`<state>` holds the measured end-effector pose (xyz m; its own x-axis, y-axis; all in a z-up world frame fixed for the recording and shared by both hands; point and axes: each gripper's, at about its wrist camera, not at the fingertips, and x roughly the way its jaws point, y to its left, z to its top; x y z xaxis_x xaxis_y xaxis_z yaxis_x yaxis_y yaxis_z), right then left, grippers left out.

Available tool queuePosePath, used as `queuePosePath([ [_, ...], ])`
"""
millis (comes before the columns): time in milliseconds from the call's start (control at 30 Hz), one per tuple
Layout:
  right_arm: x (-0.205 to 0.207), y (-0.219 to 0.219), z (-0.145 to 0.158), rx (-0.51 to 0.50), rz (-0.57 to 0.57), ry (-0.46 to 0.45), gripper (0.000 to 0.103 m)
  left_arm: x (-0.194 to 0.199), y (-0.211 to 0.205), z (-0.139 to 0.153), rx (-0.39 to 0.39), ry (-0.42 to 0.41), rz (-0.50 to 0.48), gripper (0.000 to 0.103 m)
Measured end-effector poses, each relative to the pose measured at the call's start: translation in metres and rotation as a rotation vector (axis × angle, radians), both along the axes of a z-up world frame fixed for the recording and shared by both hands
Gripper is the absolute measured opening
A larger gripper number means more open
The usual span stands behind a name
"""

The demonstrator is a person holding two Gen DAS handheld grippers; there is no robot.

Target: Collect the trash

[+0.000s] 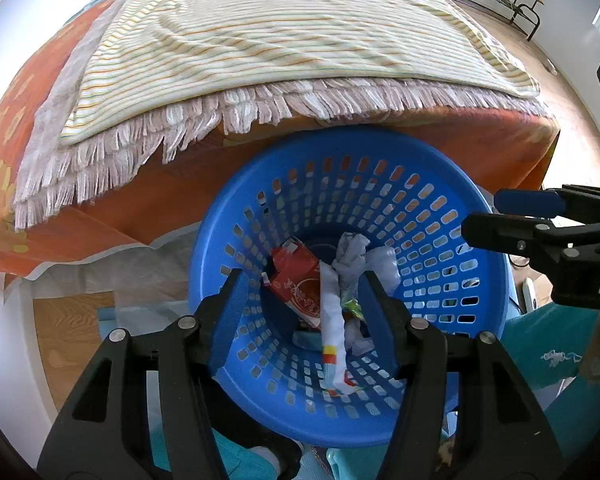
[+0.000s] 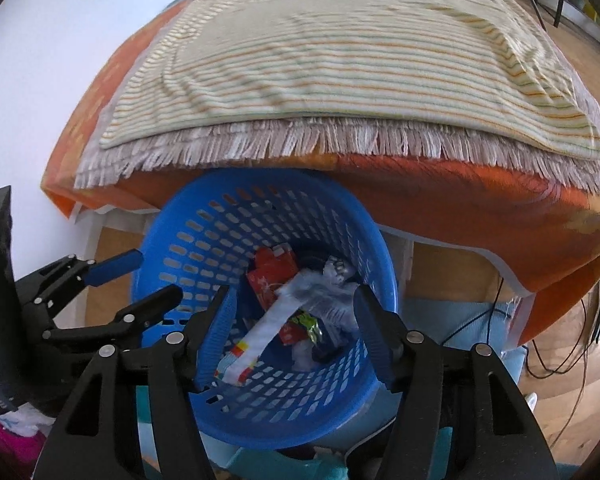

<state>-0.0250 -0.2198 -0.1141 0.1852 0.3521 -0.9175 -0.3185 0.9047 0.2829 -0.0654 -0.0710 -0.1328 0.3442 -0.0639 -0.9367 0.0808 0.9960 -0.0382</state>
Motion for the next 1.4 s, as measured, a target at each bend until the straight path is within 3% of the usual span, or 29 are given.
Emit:
queuePosePath([
  [333, 0.002, -0.003, 0.005, -0.004, -0.016, 0.0, 0.06, -0.001, 0.0, 0.003, -0.007, -0.004, 0.003, 0.065],
  [933, 0.007, -0.011, 0.038, 0.004, -0.019, -0.077, 0.061, -0.003, 0.001, 0.047, -0.034, -0.072, 0.012, 0.071],
  [1400, -0.001, -0.014, 0.091, 0.017, -0.001, -0.212, 0.061, -0.004, 0.012, 0.106, -0.051, -0.209, 0.066, 0.072],
])
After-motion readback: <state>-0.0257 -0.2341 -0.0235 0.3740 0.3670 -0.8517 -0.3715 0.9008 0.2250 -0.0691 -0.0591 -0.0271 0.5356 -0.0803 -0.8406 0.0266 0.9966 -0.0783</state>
